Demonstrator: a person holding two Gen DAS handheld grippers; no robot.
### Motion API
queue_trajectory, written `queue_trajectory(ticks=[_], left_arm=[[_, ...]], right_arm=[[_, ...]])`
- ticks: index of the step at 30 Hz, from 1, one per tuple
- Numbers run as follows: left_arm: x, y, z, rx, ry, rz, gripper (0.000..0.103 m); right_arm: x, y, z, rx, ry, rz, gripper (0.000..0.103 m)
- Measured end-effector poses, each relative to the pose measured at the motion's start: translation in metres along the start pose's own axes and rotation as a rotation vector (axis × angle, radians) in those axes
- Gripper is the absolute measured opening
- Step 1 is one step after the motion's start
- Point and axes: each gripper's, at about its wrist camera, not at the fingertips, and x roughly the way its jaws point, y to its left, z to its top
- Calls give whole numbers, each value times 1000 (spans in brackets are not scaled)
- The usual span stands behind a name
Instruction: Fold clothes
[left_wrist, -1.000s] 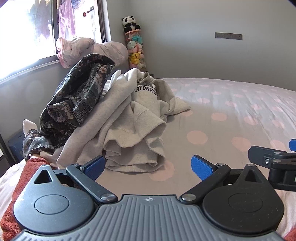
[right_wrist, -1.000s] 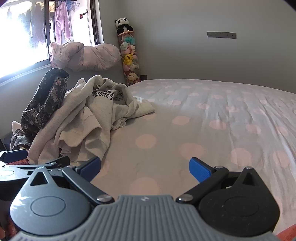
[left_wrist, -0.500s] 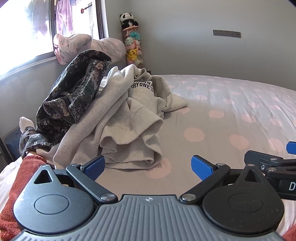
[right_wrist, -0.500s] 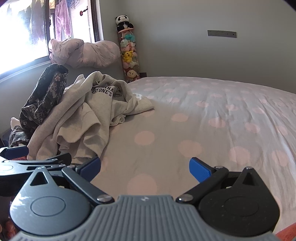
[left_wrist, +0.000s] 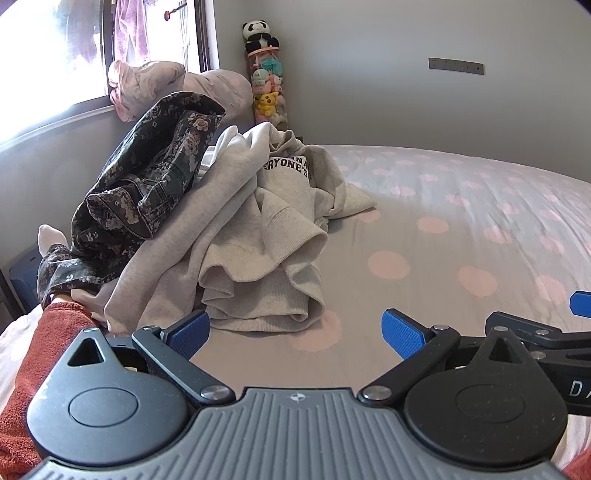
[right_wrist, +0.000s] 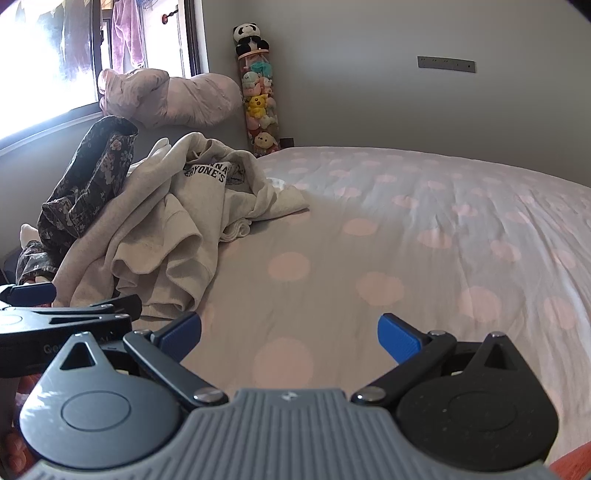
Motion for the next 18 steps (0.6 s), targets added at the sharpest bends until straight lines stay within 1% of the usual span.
queue_trajectory(ticks=[18], left_arm=[[6, 3, -2, -5, 23, 7, 100]], right_arm=[[6, 3, -2, -10, 19, 6, 102]])
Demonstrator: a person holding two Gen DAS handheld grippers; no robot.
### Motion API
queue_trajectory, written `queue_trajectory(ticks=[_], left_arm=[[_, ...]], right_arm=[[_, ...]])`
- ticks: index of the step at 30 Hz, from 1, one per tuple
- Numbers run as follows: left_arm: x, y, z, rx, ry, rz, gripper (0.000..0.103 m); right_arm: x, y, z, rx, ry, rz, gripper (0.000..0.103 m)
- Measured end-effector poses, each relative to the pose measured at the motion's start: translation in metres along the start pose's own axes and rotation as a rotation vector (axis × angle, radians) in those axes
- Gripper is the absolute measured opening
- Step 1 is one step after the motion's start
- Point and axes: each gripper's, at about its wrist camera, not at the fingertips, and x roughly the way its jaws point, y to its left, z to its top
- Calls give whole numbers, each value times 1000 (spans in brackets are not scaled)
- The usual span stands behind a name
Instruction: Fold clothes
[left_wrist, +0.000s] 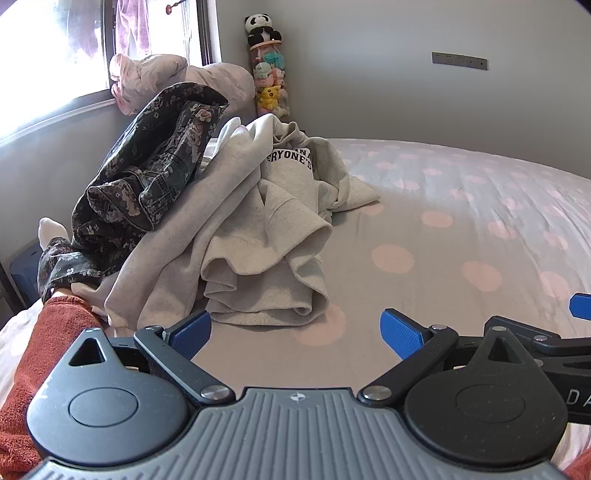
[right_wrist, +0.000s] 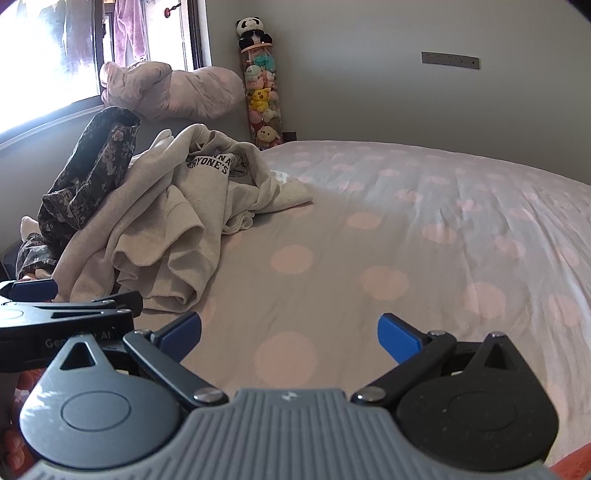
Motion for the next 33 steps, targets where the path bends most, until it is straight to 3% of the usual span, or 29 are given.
queue_trajectory(ticks=[16, 23, 27, 33], left_arm=[[17, 8, 1, -12, 34, 12, 99], [41, 25, 19, -18, 57, -13, 97], [66, 42, 34, -4, 53, 27, 97], [113, 66, 52, 19, 50, 149, 97]], right_arm=[[17, 9, 3, -25, 14, 1, 102], [42, 20, 23, -81, 12, 38, 102], [64, 32, 39, -114, 16, 86, 100], [113, 59, 62, -157, 39, 147, 97]])
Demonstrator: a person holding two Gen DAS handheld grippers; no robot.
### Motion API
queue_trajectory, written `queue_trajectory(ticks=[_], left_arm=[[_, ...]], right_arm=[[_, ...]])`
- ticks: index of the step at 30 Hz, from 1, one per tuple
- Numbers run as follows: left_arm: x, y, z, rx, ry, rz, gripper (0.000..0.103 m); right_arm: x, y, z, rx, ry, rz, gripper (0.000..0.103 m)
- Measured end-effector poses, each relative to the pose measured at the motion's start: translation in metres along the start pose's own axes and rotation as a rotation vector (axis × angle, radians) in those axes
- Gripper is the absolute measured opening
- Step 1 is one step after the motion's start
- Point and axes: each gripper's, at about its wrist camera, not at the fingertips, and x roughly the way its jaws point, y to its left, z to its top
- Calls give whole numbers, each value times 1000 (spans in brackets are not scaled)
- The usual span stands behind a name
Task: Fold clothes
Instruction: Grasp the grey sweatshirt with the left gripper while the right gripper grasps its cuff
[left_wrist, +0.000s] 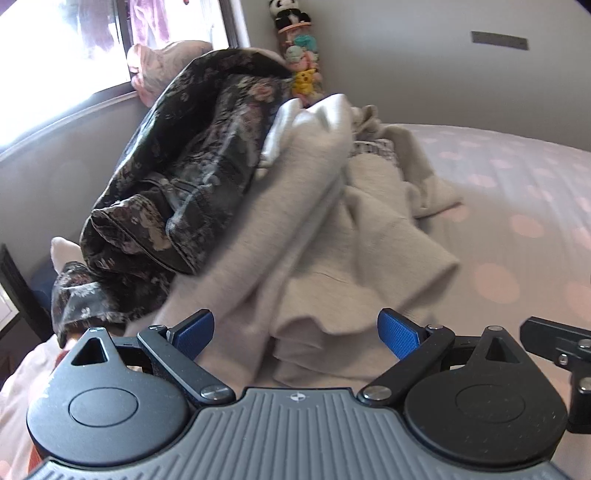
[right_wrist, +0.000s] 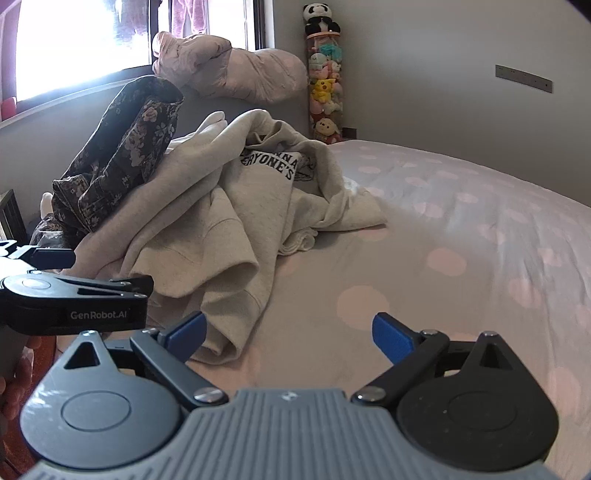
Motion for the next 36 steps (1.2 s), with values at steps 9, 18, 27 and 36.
queue_trajectory(ticks=[9, 18, 27, 36], left_arm=[[57, 28, 3, -49, 23, 68, 97], [73, 36, 4, -118, 44, -86, 49], [11, 2, 20, -67, -1, -297, 22], [-98, -43, 24, -26, -44, -536, 19]], right_arm=[[79, 35, 34, -80, 21, 94, 97], [121, 56, 44, -113, 66, 120, 19], [53, 36, 63, -134, -88, -40, 6], [-65, -9, 55, -93, -206, -205, 6]])
